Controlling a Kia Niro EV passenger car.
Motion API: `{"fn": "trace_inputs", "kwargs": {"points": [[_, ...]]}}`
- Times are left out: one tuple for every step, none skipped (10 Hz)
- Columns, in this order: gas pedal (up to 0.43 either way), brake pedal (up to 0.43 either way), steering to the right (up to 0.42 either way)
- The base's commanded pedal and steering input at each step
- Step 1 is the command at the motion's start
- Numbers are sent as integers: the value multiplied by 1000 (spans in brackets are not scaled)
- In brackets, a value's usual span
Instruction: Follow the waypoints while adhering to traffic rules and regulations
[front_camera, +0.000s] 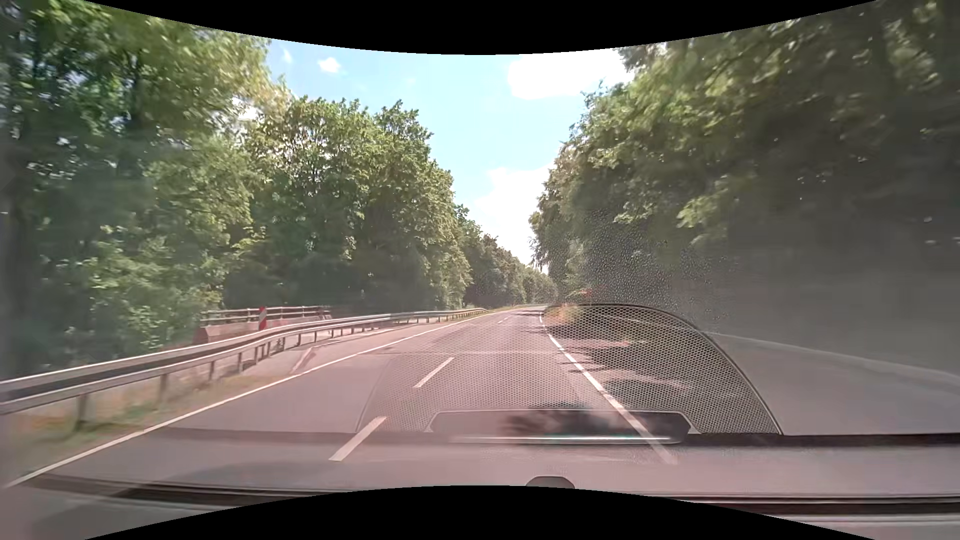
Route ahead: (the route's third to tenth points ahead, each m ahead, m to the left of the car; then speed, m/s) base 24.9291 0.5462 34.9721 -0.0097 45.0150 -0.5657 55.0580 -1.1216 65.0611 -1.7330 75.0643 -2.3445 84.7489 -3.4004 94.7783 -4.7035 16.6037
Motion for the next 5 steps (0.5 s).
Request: {"fn": "trace_inputs", "kwargs": {"points": [[98, 0, 1], [98, 0, 1], [98, 0, 1], [98, 0, 1], [98, 0, 1]]}}
